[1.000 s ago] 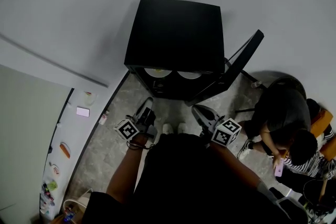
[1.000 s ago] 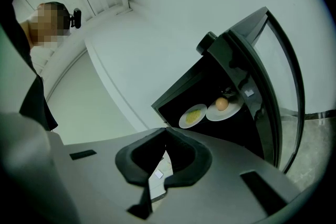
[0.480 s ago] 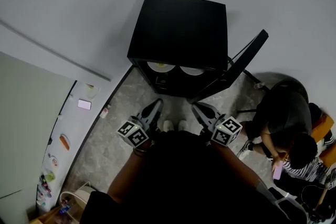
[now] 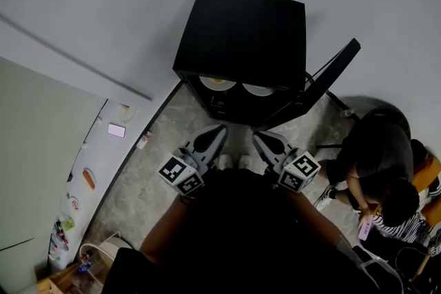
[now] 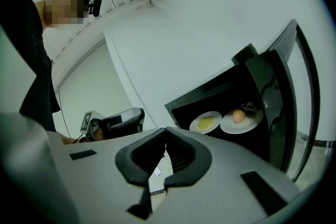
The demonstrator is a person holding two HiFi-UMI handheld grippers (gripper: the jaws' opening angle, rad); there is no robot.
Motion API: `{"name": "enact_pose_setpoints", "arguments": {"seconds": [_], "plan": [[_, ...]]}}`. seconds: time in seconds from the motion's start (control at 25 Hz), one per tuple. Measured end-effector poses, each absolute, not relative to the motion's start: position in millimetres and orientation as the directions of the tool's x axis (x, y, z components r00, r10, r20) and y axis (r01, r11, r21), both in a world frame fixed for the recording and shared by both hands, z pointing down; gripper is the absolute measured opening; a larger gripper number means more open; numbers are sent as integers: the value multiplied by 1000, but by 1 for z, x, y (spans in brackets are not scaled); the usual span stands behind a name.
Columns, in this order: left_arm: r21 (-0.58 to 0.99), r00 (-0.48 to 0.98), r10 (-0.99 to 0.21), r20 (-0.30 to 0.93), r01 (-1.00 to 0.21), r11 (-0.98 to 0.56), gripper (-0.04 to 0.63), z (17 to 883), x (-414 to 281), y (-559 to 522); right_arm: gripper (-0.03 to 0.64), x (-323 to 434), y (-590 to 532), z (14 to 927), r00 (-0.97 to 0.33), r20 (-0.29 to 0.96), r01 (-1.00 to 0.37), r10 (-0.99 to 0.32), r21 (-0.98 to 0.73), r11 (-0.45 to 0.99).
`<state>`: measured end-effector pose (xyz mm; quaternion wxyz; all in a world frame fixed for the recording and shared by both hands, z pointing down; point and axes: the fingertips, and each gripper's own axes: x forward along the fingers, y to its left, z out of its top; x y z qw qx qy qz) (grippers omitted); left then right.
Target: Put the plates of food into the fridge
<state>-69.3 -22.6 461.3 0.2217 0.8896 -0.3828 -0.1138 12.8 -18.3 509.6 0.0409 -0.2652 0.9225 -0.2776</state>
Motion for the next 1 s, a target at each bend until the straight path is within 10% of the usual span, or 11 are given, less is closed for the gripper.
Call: {"name": "enact_pose_setpoints", "arguments": {"seconds": [1.0], "plan": [[194,658,-752,23,-741,-642,25,428,-57,-8,28,-6,-3,451,-911,-21,-388,-412,-297,873]]}}
